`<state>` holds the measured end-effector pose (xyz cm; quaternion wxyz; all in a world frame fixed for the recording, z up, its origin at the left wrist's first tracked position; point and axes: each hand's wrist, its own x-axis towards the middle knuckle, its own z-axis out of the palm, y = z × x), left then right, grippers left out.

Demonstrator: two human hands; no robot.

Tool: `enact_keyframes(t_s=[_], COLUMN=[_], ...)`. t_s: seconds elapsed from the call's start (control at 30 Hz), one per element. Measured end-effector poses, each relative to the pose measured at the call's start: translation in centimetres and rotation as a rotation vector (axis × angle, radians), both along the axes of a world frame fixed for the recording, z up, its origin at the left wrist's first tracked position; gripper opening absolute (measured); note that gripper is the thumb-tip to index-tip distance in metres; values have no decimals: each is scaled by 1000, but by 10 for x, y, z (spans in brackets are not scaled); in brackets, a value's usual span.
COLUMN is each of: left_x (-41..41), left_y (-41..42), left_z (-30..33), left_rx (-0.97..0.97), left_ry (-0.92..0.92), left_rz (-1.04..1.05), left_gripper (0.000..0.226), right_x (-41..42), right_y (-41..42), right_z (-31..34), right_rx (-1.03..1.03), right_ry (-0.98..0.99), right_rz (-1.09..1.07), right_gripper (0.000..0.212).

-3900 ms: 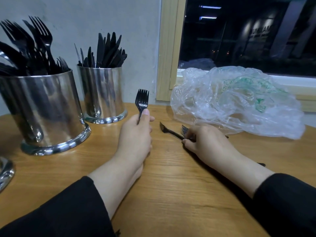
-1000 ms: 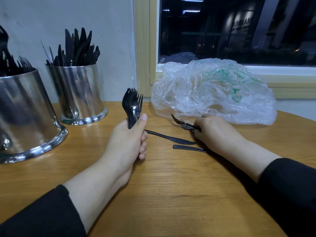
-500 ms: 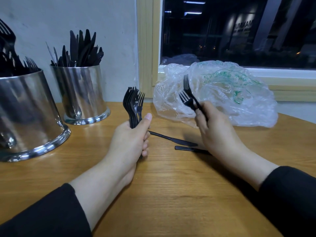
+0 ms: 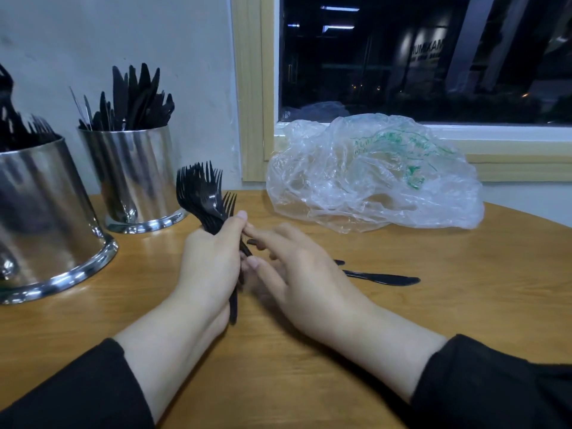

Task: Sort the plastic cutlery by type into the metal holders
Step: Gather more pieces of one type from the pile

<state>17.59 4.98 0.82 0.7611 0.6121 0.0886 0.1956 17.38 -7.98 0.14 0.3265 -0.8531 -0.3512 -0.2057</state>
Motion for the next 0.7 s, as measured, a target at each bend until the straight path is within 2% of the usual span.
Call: enact_keyframes(t_s=[0.17, 0.23, 0.3, 0.37, 0.47, 0.57, 0.7], left_x=[1, 2, 1, -1, -1, 1, 2], left_y=[14, 17, 16, 11, 8, 10, 11], left_z=[8, 9, 6, -1, -6, -7, -7], left_rx=[182, 197, 241, 320, 450, 402, 319], left_ry=[-73, -76, -57, -28, -6, -5, 20], left_rz=[169, 182, 65, -111, -189, -208, -220], left_gripper=[46, 50, 44, 30, 23, 26, 35], right_x=[20, 25, 26, 27, 28, 31, 38], right_y=[-44, -66, -88, -107, -130, -145, -148], right_z=[10, 15, 21, 27, 38, 44, 40], right_rx=[-39, -87, -175, -276, -413, -511, -559], right_ry=[-51, -11, 69, 176, 341, 495, 564], right_rz=[-154, -186, -211, -235, -251, -225, -183], right_gripper=[15, 14, 18, 22, 25, 23, 19])
